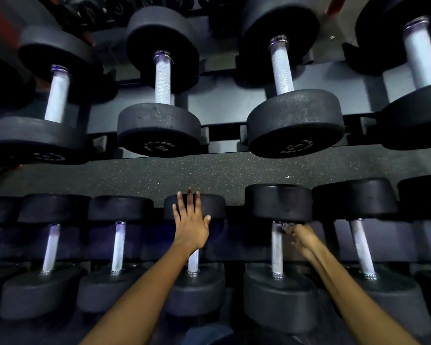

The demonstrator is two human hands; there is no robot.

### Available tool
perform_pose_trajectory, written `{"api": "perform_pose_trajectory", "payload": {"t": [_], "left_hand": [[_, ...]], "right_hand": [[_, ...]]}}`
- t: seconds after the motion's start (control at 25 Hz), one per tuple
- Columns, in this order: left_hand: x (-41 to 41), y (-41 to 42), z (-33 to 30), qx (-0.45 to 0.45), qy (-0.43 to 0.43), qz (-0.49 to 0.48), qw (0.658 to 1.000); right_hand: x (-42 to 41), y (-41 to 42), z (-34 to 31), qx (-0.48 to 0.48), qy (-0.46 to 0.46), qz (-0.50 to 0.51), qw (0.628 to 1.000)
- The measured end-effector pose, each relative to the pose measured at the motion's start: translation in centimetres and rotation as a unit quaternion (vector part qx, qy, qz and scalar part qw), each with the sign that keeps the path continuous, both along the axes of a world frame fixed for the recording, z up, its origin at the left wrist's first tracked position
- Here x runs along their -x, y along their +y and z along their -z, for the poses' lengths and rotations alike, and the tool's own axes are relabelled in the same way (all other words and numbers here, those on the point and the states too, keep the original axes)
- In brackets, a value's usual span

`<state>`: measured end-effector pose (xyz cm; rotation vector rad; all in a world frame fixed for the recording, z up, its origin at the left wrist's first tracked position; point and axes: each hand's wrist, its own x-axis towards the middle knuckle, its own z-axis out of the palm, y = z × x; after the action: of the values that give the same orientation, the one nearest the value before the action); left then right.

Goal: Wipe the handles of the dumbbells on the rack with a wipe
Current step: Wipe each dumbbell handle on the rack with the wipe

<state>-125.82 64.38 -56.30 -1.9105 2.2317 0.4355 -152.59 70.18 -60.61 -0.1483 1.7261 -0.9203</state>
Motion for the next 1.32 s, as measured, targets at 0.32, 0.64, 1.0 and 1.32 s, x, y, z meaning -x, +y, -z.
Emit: {"api": "perform_pose_trajectory", "payload": {"t": [0.32, 0.64, 1.0, 1.32], "left_hand": [[0.1, -0.1, 0.0, -0.002, -0.01, -0.003, 1.0], [0.0, -0.1, 0.0, 0.001, -0.008, -0.003, 1.0], [0.0, 0.0, 0.3, 0.024, 0.022, -0.001, 0.999], [-0.2, 0.1, 1.2, 0.068, 0.073, 0.011, 0.995]], "right_hand": [[-3.3, -0.7, 1.9, 0.046, -0.028, 0.067, 0.996], [-1.8, -0.9, 3.2, 0.047, -0.052, 0.071, 0.995], [1.0, 3.0, 3.5, -0.077, 0.191, -0.242, 0.948], [-1.9, 5.9, 3.6, -0.138, 0.224, -0.328, 0.907]]}}
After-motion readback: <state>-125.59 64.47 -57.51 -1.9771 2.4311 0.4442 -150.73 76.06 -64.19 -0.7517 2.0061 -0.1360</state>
